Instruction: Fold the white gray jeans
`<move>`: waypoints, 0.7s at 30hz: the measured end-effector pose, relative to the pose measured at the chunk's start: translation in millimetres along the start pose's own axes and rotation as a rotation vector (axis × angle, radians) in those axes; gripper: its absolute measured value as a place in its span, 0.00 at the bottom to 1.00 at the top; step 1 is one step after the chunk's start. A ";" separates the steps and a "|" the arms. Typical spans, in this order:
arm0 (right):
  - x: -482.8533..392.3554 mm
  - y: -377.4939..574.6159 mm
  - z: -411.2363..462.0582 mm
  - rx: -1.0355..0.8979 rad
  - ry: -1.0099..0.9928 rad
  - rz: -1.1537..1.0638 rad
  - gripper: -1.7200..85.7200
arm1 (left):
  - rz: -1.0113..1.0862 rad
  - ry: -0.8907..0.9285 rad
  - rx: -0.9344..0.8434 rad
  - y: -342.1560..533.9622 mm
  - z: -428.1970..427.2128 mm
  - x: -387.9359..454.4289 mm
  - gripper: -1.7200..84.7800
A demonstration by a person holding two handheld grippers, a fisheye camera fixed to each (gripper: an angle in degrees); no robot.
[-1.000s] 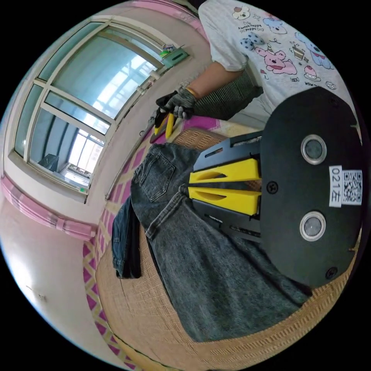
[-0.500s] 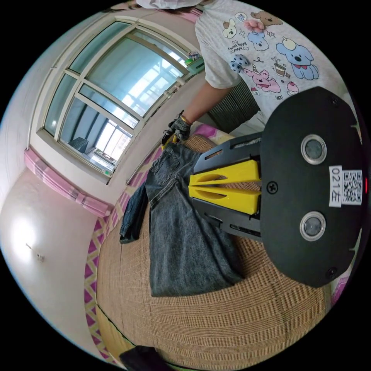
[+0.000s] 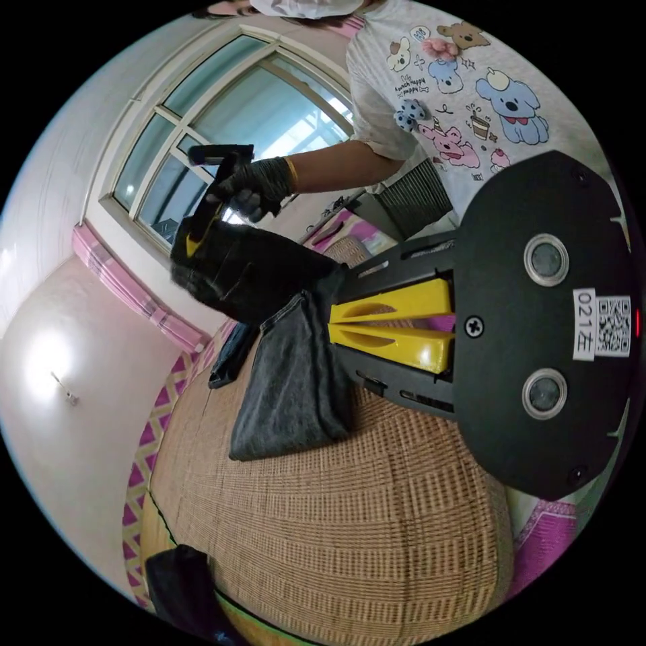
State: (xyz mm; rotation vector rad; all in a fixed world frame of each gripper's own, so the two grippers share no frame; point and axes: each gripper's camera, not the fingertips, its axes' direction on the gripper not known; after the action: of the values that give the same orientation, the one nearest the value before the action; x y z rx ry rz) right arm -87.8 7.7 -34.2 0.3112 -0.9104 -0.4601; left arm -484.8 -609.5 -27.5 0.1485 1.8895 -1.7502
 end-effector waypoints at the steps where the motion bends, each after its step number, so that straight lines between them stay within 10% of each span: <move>1: -39.9 -2.4 37.4 -0.043 0.003 -0.073 0.10 | -0.005 -0.002 0.000 1.3 -3.0 -1.9 0.01; 15: -192.0 31.4 166.4 -0.228 0.166 -0.327 0.10 | -0.050 -0.003 0.141 -11.1 -74.8 -39.9 0.01; 21: -121.5 36.5 87.9 -0.172 -0.247 -0.089 0.10 | 0.016 -0.026 0.120 -64.0 -71.3 -40.4 0.01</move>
State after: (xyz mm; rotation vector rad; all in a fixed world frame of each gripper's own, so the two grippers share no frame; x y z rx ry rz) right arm -214.2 94.8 -49.8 0.1396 -1.0923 -0.6657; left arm -501.7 -539.6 47.7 0.1836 1.7611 -1.8462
